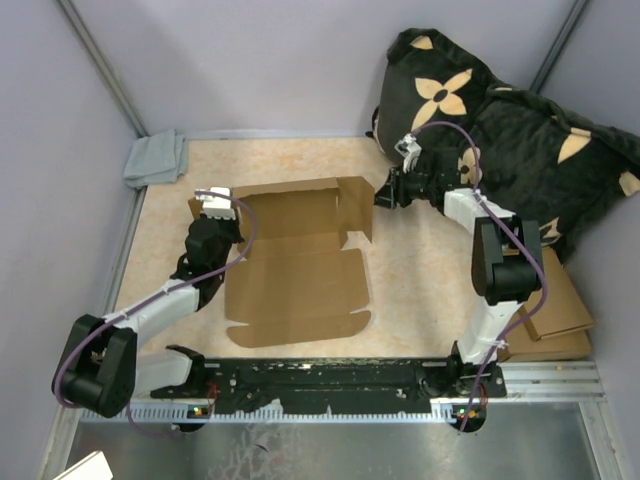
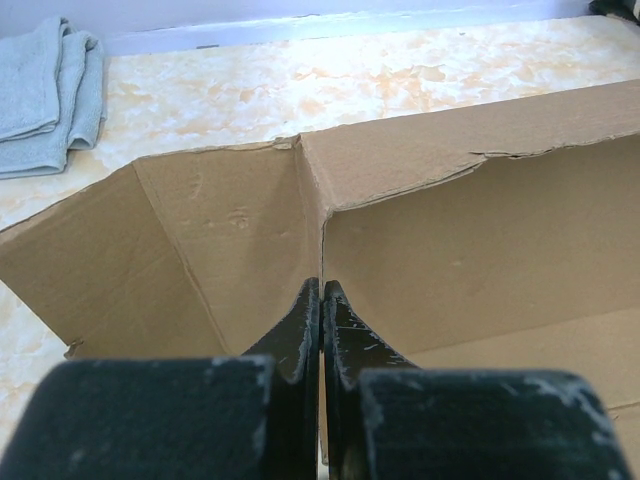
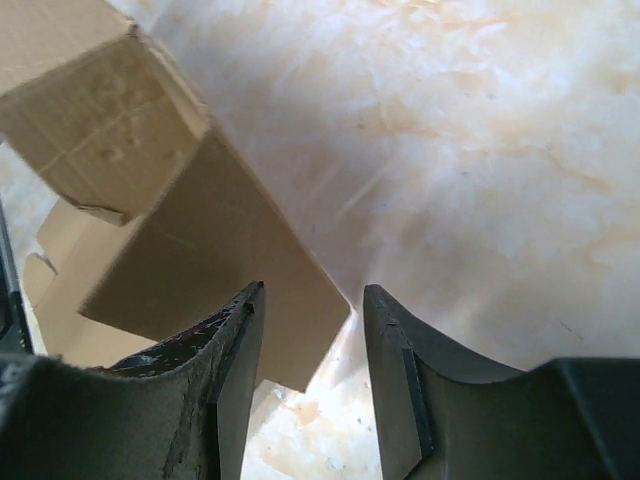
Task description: Fold the paper box
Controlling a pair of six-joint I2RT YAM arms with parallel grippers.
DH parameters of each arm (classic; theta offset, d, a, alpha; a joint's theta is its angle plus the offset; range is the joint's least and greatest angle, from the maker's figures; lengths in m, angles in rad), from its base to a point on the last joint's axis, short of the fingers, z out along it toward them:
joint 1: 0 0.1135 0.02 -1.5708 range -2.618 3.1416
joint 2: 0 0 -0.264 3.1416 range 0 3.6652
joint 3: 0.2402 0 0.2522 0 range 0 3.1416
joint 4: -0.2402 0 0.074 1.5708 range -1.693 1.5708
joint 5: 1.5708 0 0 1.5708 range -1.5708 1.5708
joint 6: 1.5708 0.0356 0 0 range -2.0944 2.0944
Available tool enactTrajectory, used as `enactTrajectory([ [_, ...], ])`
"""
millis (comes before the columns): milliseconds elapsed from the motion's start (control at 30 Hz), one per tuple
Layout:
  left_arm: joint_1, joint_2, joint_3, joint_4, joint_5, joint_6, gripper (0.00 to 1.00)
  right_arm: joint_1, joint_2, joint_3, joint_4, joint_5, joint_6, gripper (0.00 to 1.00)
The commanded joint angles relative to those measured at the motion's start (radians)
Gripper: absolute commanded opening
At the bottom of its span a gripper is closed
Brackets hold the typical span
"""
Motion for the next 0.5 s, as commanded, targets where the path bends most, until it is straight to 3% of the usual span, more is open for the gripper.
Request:
enactTrajectory([
  [0,0.001,-0.012,-0.003,0.016,0.019,-0.013,0.00,0.049,0.014,0.056,0.070,-0.105,-0.037,0.45],
  [233,0.000,-0.012,0.001,0.007,0.013,-0.004,0.00,0.110,0.003,0.082,-0.020,-0.150,-0.105,0.45],
  [467,0.000,-0.009,-0.006,0.012,0.029,-0.003,0.00,0.141,-0.034,0.038,0.005,-0.112,-0.076,0.45],
])
